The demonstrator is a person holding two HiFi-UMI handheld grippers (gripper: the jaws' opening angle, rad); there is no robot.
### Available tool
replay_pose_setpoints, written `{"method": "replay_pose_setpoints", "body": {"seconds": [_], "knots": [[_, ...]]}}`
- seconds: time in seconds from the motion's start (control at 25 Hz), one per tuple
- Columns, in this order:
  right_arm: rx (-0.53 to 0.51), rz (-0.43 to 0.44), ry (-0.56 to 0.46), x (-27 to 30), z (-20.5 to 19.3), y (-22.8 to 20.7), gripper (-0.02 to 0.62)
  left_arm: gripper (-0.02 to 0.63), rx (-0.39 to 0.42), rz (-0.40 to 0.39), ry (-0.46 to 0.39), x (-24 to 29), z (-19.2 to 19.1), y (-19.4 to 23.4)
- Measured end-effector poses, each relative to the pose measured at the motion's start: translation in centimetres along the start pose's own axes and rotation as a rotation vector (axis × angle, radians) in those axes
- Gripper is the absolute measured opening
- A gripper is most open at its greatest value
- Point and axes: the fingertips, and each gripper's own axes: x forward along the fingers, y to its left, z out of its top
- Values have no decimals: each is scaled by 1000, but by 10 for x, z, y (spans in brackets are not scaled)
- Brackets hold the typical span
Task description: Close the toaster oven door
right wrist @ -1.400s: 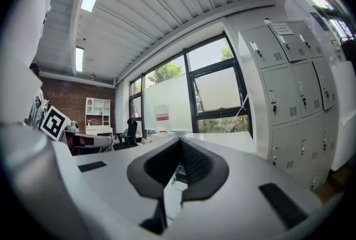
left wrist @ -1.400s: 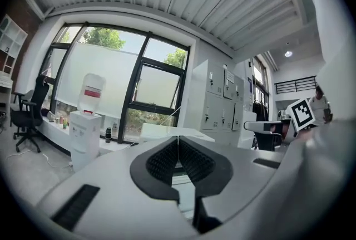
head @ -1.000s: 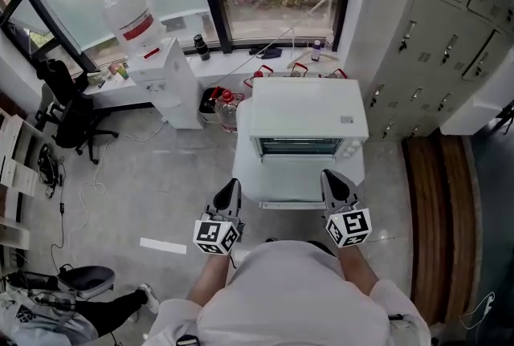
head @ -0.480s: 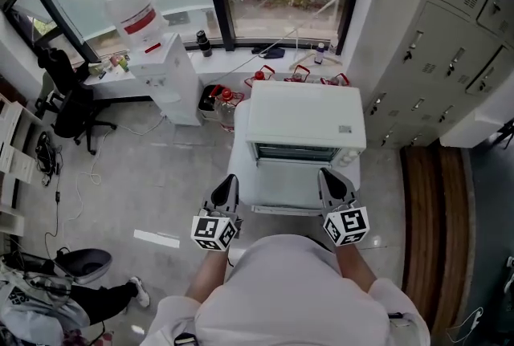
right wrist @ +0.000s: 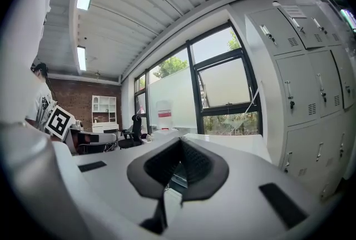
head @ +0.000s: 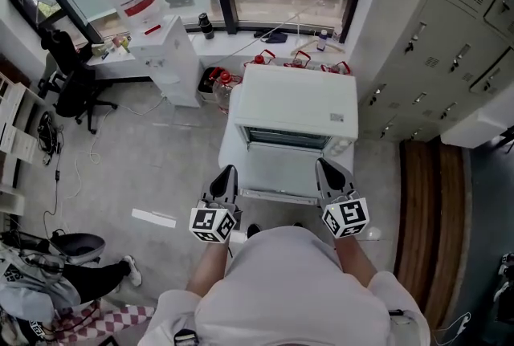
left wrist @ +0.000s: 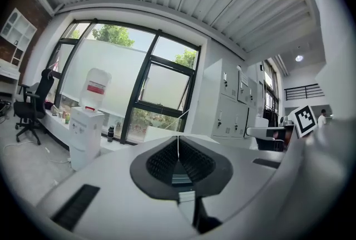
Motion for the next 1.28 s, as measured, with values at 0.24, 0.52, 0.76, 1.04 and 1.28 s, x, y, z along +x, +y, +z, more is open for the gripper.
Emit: {"method": "replay_pose_setpoints", "body": {"seconds": [0.24, 0.52, 0.76, 1.04, 1.28], "knots": [[11, 21, 16, -12, -7, -2, 8, 20, -229, 23, -52, -14, -3, 7], [31, 58, 41, -7, -13, 3, 8, 20, -454, 41, -134, -30, -8, 21], [34, 82, 65, 0, -18, 12, 8, 20, -680, 4, -221, -47, -14, 34], [34, 90, 93, 4, -22, 16, 8, 20, -791, -73, -265, -47, -20, 36], [29, 86, 106, 10, -21, 18, 8, 20, -813, -104, -260, -37, -26, 38]]}}
